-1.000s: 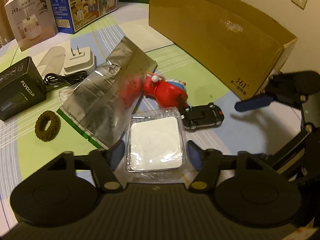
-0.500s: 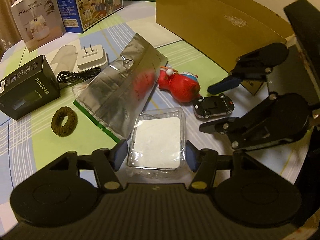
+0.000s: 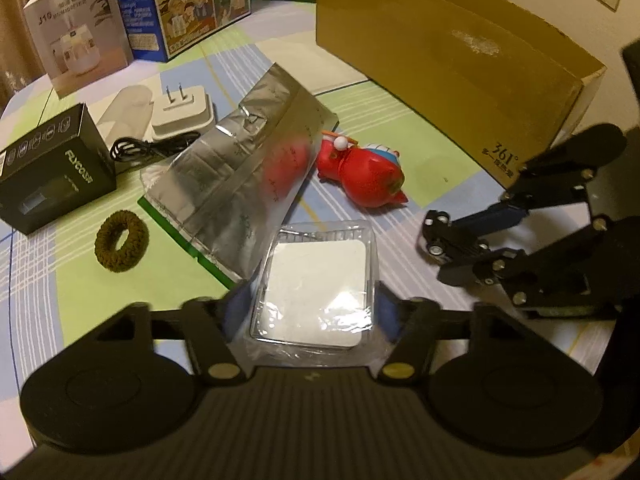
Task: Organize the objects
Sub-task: 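Grasp the wrapped white pad with the left tool while the right tool grasps the black toy car, then carry both items into the cardboard box and open both tools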
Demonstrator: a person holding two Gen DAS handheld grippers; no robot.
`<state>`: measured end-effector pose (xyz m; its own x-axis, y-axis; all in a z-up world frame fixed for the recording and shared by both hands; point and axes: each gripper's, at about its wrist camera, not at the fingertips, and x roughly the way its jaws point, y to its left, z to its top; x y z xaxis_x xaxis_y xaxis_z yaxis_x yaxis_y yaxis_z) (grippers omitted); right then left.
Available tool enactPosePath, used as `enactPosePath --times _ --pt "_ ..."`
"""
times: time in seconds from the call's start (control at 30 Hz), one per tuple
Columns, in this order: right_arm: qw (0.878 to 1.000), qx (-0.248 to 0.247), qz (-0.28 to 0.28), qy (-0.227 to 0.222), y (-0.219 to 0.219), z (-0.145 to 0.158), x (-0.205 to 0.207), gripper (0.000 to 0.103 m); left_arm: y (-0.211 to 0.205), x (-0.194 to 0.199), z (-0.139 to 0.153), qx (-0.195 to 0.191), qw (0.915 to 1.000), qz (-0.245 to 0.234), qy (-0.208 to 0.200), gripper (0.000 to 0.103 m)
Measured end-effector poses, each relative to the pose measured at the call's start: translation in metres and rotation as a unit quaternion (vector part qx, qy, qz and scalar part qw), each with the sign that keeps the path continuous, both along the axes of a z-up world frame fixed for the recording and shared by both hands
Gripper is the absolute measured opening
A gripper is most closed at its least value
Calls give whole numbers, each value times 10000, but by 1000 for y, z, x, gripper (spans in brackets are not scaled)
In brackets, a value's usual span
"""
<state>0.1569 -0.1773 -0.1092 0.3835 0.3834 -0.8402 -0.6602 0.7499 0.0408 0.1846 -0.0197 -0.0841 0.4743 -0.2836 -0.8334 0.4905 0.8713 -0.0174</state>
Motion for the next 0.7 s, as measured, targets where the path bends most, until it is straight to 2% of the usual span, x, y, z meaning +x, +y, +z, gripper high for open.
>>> enactPosePath --times 0.33,0.7 --pt "9990 189 -396 -104 -6 14 -18 27 2 -12 11 -27 9998 195 76 52" --pt "9967 402 -513 -475 -10 56 -35 27 10 -25 42 -232 9980 587 7 52"
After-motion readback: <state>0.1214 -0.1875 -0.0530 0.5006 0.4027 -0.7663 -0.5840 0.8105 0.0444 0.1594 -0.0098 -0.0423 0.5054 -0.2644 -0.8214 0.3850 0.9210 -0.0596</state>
